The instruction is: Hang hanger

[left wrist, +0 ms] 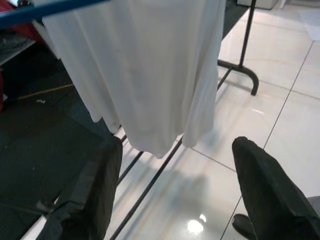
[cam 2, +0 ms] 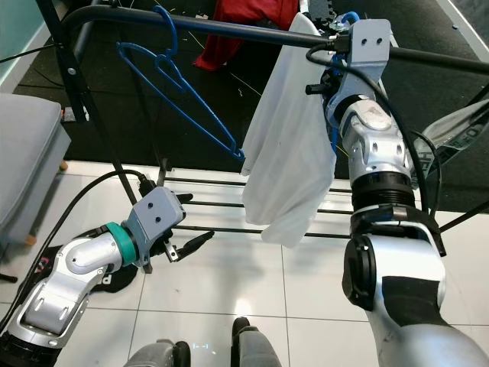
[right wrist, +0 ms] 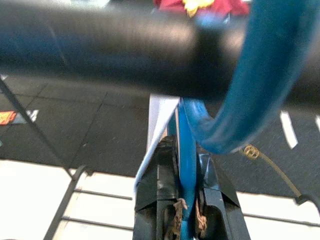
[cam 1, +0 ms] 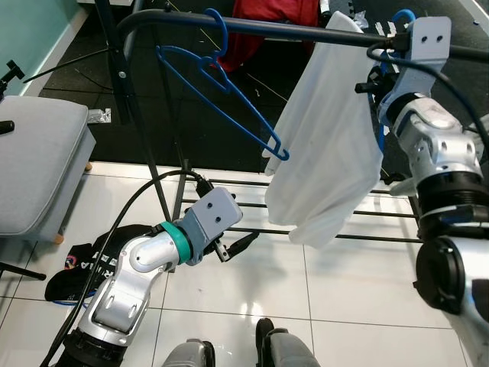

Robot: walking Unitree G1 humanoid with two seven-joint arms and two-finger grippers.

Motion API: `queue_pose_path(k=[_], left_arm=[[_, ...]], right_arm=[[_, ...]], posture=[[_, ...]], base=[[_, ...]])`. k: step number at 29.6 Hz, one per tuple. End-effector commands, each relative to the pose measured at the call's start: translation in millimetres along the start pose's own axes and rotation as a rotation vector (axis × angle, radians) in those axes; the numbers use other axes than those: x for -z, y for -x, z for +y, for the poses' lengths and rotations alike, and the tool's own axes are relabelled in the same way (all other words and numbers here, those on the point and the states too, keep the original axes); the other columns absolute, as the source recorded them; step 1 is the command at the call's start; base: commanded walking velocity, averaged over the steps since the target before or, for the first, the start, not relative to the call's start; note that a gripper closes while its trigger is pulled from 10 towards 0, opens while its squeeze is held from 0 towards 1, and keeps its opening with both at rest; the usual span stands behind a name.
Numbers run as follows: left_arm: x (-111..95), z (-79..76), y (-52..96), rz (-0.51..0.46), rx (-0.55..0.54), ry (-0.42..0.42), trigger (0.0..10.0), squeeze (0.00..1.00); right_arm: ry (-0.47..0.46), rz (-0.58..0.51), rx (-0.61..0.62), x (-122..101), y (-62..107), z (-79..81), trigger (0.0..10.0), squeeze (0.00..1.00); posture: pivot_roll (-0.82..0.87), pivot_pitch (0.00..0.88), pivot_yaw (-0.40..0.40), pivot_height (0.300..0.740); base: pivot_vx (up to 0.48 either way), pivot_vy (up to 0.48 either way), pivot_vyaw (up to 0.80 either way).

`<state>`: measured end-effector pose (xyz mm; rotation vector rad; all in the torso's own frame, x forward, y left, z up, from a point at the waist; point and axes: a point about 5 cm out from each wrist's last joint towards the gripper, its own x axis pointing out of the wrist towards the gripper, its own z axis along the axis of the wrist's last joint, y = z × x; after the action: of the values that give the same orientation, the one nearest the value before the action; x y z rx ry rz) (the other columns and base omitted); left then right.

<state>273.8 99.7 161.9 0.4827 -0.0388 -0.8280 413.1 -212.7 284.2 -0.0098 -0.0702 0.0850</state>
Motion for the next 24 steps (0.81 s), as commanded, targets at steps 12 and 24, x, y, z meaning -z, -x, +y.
queue_pose_path(k=[12, 24], left_arm=[[-36.8, -4.6, 1.0, -0.266, 0.009, 0.057, 10.0, 0.0], [-35.4, -4.9, 0.4, -0.259, 0.009, 0.054, 10.0, 0.0]], right_arm=[[-0.014, 0.112, -0.021, 21.8, 0.8, -6.3, 0.0, 0.0], [0.032, 0.108, -0.012, 19.9, 0.8, -11.3, 10.0, 1.0]], posture=[[-0.02, 0.116, -0.007, 0.74], [-0.02, 0.111, -0.006, 0.74]], base=[[0.0, 0.0, 0.0], [0.0, 0.0, 0.0]])
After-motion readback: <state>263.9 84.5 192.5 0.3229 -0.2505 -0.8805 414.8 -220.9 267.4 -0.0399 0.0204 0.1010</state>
